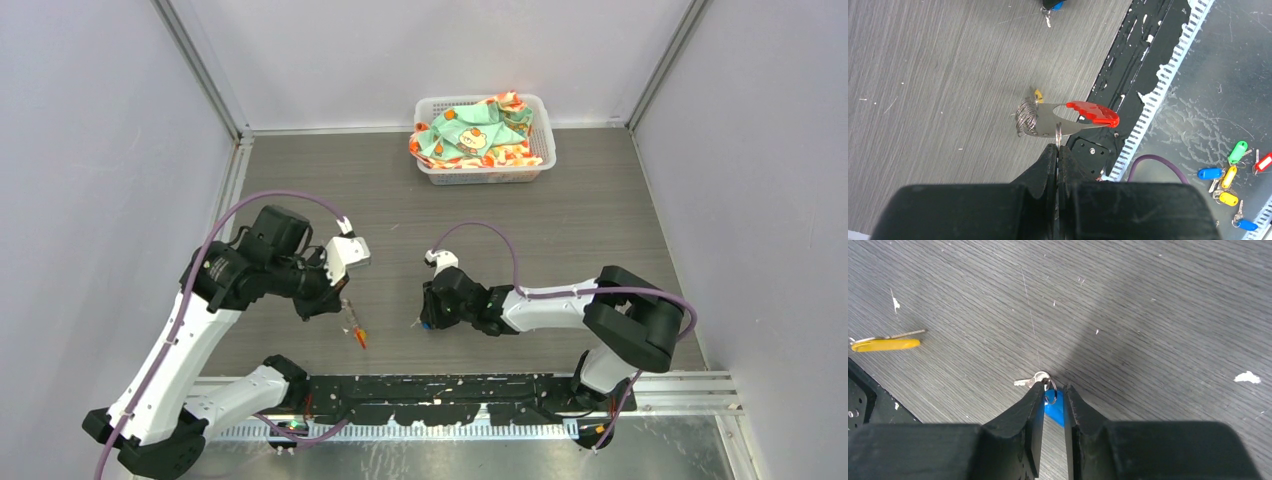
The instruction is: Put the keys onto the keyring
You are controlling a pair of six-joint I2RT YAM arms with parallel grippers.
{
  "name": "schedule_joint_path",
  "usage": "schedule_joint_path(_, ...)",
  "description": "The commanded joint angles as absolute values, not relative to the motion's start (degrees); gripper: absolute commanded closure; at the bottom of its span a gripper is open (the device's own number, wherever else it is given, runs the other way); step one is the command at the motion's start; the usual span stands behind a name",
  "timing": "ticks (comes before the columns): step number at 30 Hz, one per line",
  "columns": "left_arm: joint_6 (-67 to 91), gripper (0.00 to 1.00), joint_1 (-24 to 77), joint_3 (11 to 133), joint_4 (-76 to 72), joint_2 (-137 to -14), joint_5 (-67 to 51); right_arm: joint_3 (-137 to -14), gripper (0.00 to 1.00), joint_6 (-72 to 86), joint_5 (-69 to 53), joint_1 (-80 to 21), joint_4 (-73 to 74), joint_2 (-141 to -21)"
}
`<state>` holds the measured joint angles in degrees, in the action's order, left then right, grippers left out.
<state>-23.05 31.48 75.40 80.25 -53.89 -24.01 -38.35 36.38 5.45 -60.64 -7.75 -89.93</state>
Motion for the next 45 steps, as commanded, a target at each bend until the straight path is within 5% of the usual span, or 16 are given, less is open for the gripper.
schedule_joint_path(1, -23.86, 1.0, 31.2, 78.04, 80.49, -53.17, -24.06, -38.31, 0.77, 36.6, 4.82, -60.48, -8.87, -90.52)
schedule_joint_path(13, -24.14, 1.0, 31.2, 78.39, 80.61, -53.4, -23.43, -39.11, 0.83, 36.59, 3.34, -60.5, -9.04, -90.99)
schedule_joint_path(19, -24.04, 1.0, 31.16, 78.14, 80.57, -53.45, -23.41, -38.85, 0.99, 36.43, 1.81, -60.56, -9.79, -90.05)
schedule_joint_path(38, -24.59, 1.0, 31.2, 75.53, 80.45, -52.78, -24.16, -36.4, 0.99, 31.01, -1.42, -62.57, -9.45, -76.87)
schedule_joint_path(45, -24.96, 1.0, 31.19, 74.33, 78.59, -52.46, -23.49, -37.53, 0.99, 24.5, 8.82, -70.65, -5.95, -70.6)
